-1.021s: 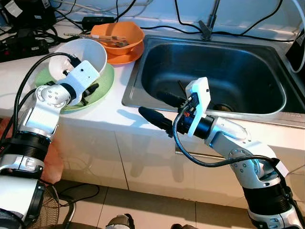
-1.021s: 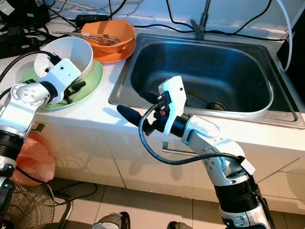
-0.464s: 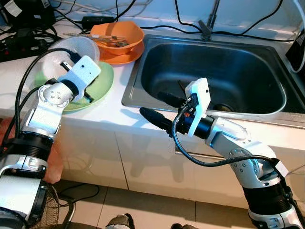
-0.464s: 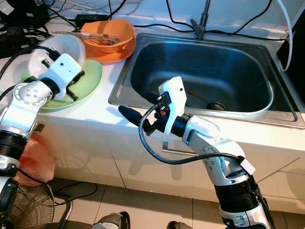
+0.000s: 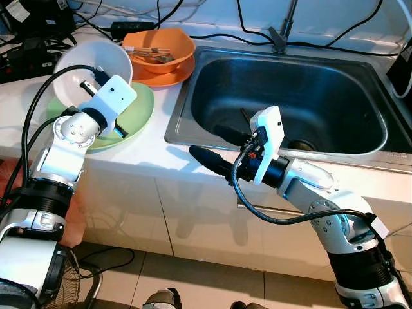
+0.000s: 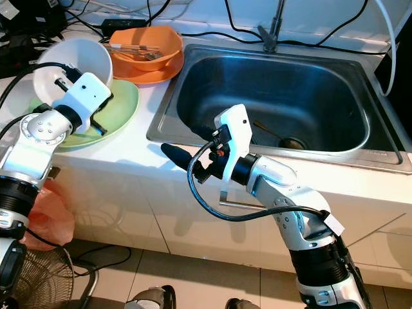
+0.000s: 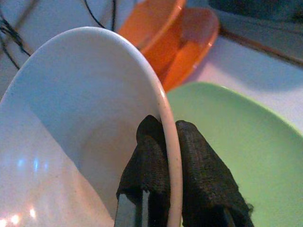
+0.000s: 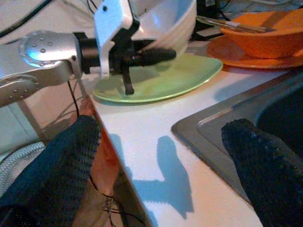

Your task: Kitchen organization

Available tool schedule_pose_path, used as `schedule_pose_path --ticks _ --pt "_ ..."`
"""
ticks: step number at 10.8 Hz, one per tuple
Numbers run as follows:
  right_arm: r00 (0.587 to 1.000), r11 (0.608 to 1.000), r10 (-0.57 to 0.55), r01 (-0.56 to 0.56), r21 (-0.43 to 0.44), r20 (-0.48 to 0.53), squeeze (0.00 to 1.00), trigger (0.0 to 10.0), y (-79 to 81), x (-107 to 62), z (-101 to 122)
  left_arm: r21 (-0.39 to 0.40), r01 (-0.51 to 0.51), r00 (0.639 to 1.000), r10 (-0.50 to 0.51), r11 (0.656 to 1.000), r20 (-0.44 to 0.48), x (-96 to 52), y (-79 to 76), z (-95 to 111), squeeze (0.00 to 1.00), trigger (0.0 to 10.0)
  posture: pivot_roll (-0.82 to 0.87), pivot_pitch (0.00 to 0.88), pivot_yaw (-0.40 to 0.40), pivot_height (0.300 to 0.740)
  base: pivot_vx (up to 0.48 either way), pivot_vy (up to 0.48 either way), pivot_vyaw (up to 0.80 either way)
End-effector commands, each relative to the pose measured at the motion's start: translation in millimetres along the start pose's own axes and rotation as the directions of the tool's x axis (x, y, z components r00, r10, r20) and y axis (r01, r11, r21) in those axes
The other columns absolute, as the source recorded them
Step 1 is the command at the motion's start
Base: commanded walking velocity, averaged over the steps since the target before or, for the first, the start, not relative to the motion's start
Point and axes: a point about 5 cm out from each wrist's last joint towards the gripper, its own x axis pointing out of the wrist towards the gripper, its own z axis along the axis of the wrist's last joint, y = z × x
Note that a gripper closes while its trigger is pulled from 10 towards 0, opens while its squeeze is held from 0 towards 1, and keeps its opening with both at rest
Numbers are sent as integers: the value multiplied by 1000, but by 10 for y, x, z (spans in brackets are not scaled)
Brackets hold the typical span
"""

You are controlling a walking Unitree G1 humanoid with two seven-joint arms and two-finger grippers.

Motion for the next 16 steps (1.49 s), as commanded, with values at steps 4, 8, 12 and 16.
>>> schedule_pose_path --ticks 4,8,12,16 --pt "928 934 -336 308 179 161 0 10000 -465 -7 229 221 -192 939 113 956 326 -53 -179 513 0 0 44 93 3 740 0 0 0" --pt "858 861 -466 383 334 218 0 10000 -686 -74 449 293 -184 895 37 938 445 -74 -654 609 0 0 39 90 1 740 0 0 0" --pt "857 854 -467 374 360 217 0 10000 -669 -46 566 352 -73 881 -105 933 461 -34 -1116 668 0 0 34 92 3 740 0 0 0" --pt "897 893 -389 311 326 209 0 10000 -556 -10 612 333 -40 873 -129 942 470 13 -1273 748 0 0 26 100 3 740 0 0 0"
